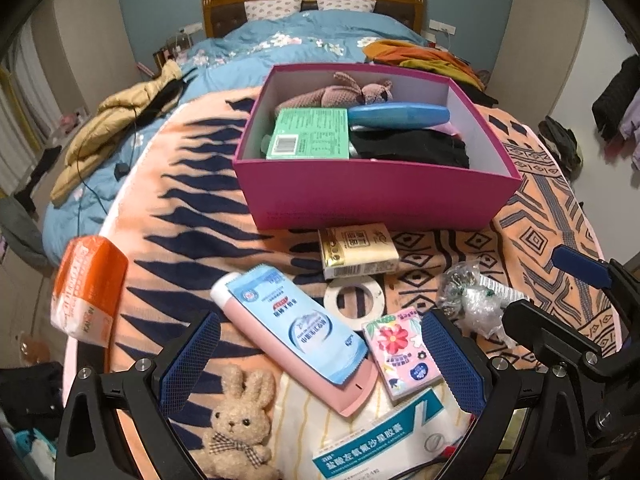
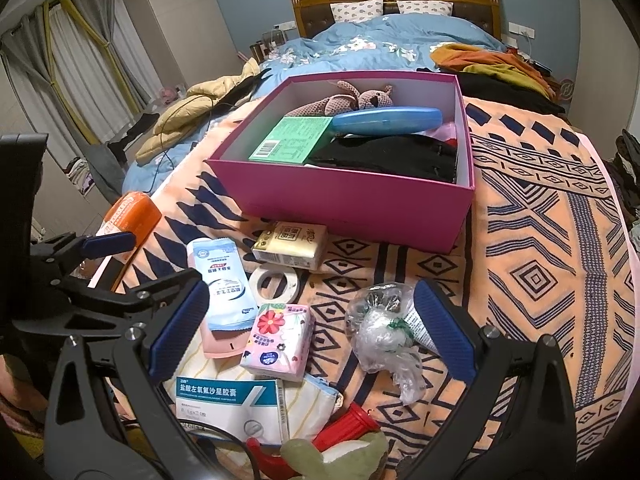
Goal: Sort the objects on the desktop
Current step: 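Move the right gripper toward the pink floral tissue pack, then close the right gripper on the pink floral tissue pack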
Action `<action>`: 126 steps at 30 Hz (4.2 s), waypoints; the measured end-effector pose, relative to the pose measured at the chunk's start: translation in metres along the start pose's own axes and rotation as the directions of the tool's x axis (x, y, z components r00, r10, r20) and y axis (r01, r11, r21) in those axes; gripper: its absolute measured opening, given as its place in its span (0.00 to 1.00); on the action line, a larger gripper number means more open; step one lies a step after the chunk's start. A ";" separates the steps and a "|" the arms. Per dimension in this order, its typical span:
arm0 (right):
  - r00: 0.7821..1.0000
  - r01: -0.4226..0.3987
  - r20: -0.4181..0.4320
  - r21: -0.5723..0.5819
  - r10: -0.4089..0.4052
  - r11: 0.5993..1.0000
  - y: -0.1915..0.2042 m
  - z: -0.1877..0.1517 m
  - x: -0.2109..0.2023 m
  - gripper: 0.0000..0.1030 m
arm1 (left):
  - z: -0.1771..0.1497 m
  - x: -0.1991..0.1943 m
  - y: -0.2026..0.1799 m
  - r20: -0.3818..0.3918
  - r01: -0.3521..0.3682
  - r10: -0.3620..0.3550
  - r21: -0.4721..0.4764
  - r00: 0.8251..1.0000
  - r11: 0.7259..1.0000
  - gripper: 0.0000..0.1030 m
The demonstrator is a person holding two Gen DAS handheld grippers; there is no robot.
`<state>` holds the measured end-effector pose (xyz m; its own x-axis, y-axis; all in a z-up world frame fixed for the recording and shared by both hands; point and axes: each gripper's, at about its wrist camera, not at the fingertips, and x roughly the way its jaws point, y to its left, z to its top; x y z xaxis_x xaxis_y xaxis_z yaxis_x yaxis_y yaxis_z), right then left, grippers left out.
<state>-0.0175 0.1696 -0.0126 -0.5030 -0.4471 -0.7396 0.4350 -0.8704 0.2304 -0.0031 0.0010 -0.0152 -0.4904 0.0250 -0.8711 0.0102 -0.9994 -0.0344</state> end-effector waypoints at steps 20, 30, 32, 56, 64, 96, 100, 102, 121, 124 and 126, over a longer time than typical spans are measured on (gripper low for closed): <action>0.999 -0.036 -0.021 0.038 0.037 0.999 -0.003 -0.005 0.000 0.99 | -0.006 0.006 0.005 -0.048 0.033 -0.035 -0.051 0.998 0.998 0.99; 0.991 -0.111 -0.064 0.085 0.116 0.990 -0.004 -0.009 0.007 0.99 | -0.017 0.018 0.023 -0.096 0.039 -0.046 -0.075 0.994 0.996 0.99; 0.990 -0.113 -0.073 0.082 0.119 0.990 -0.003 -0.011 0.009 0.99 | -0.019 0.020 0.027 -0.098 0.030 -0.037 -0.071 0.994 0.997 0.99; 0.925 -0.166 -0.342 0.025 0.165 0.986 -0.002 -0.050 0.065 0.78 | -0.061 0.062 0.016 -0.218 -0.022 0.023 0.011 0.976 1.000 0.99; 0.901 -0.210 -0.386 0.012 0.198 0.978 -0.001 -0.049 0.079 0.78 | -0.068 0.066 0.013 -0.232 -0.054 0.054 0.006 0.971 0.999 0.99; 0.911 -0.040 -0.412 -0.050 0.016 0.998 0.014 -0.060 0.106 0.57 | -0.044 0.055 0.031 -0.146 0.101 -0.080 0.139 0.986 0.985 0.95; 0.922 -0.021 -0.388 -0.033 0.007 0.999 0.004 -0.056 0.100 0.57 | -0.036 0.058 0.018 -0.152 0.182 -0.160 0.142 0.975 0.973 0.95; 0.923 -0.013 -0.386 -0.025 0.002 1.000 -0.002 -0.056 0.099 0.57 | -0.032 0.061 0.008 -0.159 0.217 -0.193 0.149 0.968 0.965 0.96; 0.949 -0.130 -0.274 0.108 0.155 0.986 -0.033 -0.049 0.059 0.55 | -0.005 0.072 -0.021 -0.226 0.478 -0.459 0.037 0.859 0.878 0.95; 0.956 -0.139 -0.246 0.096 0.159 0.986 -0.033 -0.040 0.051 0.55 | 0.002 0.070 -0.019 -0.219 0.514 -0.503 -0.008 0.836 0.858 0.95; 0.960 -0.146 -0.227 0.087 0.162 0.985 -0.033 -0.034 0.046 0.55 | 0.006 0.069 -0.019 -0.212 0.534 -0.528 -0.033 0.822 0.845 0.95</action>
<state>-0.0291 0.1845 -0.0758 -0.2426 -0.5237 -0.8167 0.4372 -0.8105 0.3898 -0.0423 0.0215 -0.0721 -0.2237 0.5535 -0.8022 -0.2248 -0.8302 -0.5101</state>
